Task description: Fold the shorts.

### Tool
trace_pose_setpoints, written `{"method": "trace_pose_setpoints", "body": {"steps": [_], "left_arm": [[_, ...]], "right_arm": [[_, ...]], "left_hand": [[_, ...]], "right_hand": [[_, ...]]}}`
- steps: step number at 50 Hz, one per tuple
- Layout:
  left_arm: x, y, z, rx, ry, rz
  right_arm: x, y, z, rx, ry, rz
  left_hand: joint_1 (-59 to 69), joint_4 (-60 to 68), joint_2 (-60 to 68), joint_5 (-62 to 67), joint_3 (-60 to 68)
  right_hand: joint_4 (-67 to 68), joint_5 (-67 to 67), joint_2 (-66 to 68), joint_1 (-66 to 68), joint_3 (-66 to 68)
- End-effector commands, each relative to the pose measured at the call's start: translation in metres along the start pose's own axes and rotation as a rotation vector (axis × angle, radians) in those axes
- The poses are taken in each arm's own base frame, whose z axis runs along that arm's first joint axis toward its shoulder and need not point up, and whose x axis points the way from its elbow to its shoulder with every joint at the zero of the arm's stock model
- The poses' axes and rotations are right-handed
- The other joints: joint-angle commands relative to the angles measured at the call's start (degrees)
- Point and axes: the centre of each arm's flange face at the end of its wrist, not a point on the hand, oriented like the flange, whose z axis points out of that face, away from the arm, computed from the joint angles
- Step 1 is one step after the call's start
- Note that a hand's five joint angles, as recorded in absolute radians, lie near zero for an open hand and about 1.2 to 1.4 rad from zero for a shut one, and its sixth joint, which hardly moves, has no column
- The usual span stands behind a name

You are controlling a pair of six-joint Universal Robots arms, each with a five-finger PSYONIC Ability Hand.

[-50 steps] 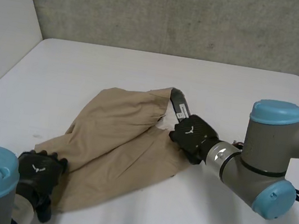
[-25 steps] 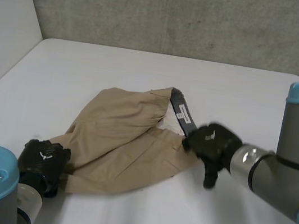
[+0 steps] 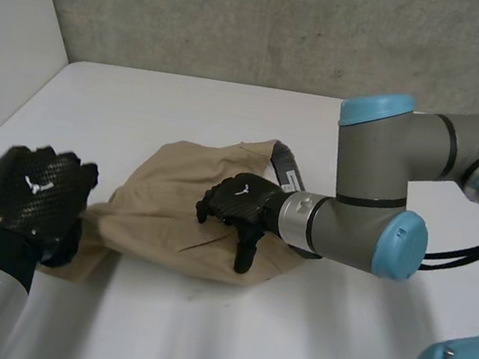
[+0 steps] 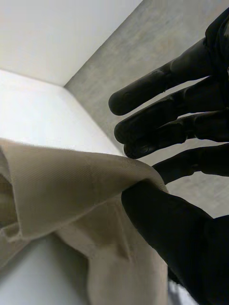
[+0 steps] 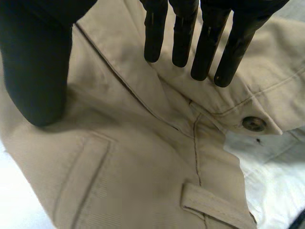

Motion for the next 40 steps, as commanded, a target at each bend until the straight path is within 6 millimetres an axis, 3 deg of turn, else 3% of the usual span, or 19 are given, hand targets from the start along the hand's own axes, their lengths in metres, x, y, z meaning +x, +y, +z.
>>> {"method": "trace_pose_setpoints", "body": {"steps": [1, 3, 4, 6, 11, 19, 23, 24, 27, 32, 35, 40], "left_arm": [[-0.003, -0.016, -0.001, 0.065, 0.005, -0.023], [-0.003, -0.019, -0.001, 0.079, 0.016, -0.025], [-0.002, -0.021, 0.0, 0.088, 0.024, -0.027], [-0.003, -0.023, 0.002, 0.096, 0.029, -0.029], [-0.007, -0.03, 0.01, 0.119, 0.012, -0.041], [-0.028, -0.052, 0.034, 0.184, -0.092, -0.071], [-0.031, -0.065, 0.045, 0.228, -0.114, -0.081], [-0.031, -0.069, 0.049, 0.237, -0.117, -0.074], [-0.033, -0.078, 0.055, 0.26, -0.128, -0.061], [-0.029, -0.102, 0.069, 0.338, -0.083, -0.032], [-0.028, -0.114, 0.077, 0.379, -0.055, -0.029], [-0.019, -0.112, 0.098, 0.361, -0.024, -0.015]], "right_arm": [[0.0, 0.006, 0.013, 0.008, -0.004, -0.007], [0.0, 0.008, 0.015, 0.005, -0.002, -0.006], [0.0, 0.009, 0.016, 0.005, -0.002, -0.008], [0.001, 0.007, 0.014, 0.01, 0.001, -0.009], [0.005, -0.014, 0.001, 0.052, 0.028, -0.038], [0.034, -0.077, -0.06, 0.15, 0.276, -0.114], [0.042, -0.105, -0.101, 0.211, 0.451, -0.154], [0.043, -0.122, -0.126, 0.253, 0.522, -0.176], [0.036, -0.147, -0.173, 0.319, 0.616, -0.205], [0.028, -0.154, -0.2, 0.342, 0.661, -0.213], [0.024, -0.149, -0.203, 0.316, 0.659, -0.206], [0.019, -0.13, -0.192, 0.222, 0.628, -0.176]], "left_hand": [[14.8, 11.4, 11.6, 13.9, 12.0], [14.8, 11.4, 11.6, 13.9, 12.0], [14.8, 11.4, 11.6, 13.9, 12.0], [14.8, 11.4, 11.6, 13.9, 12.0], [14.8, 11.4, 11.6, 13.9, 12.0], [14.8, 11.4, 11.6, 13.9, 12.0], [14.8, 11.4, 11.6, 13.9, 12.0], [14.8, 11.4, 11.6, 13.9, 12.0], [14.8, 11.4, 11.6, 13.9, 12.0], [14.8, 11.4, 11.6, 13.9, 12.0], [14.8, 11.4, 11.6, 13.9, 12.0], [14.8, 11.4, 11.6, 13.9, 12.0]], "right_hand": [[4.9, 5.0, 3.3, 7.1, 4.2], [19.9, 20.1, 18.4, 22.2, 19.3], [41.0, 41.2, 39.4, 43.3, 40.4], [56.9, 57.1, 55.3, 59.2, 56.3], [57.0, 57.1, 55.4, 59.3, 56.4], [57.0, 57.1, 55.4, 59.3, 56.4], [57.0, 57.1, 55.4, 59.3, 56.4], [57.0, 57.1, 55.4, 59.3, 56.4], [57.0, 57.1, 55.4, 59.3, 56.4], [57.0, 57.1, 55.4, 59.3, 56.4], [57.0, 57.1, 55.4, 59.3, 56.4], [57.0, 57.1, 55.4, 59.3, 56.4]]}}
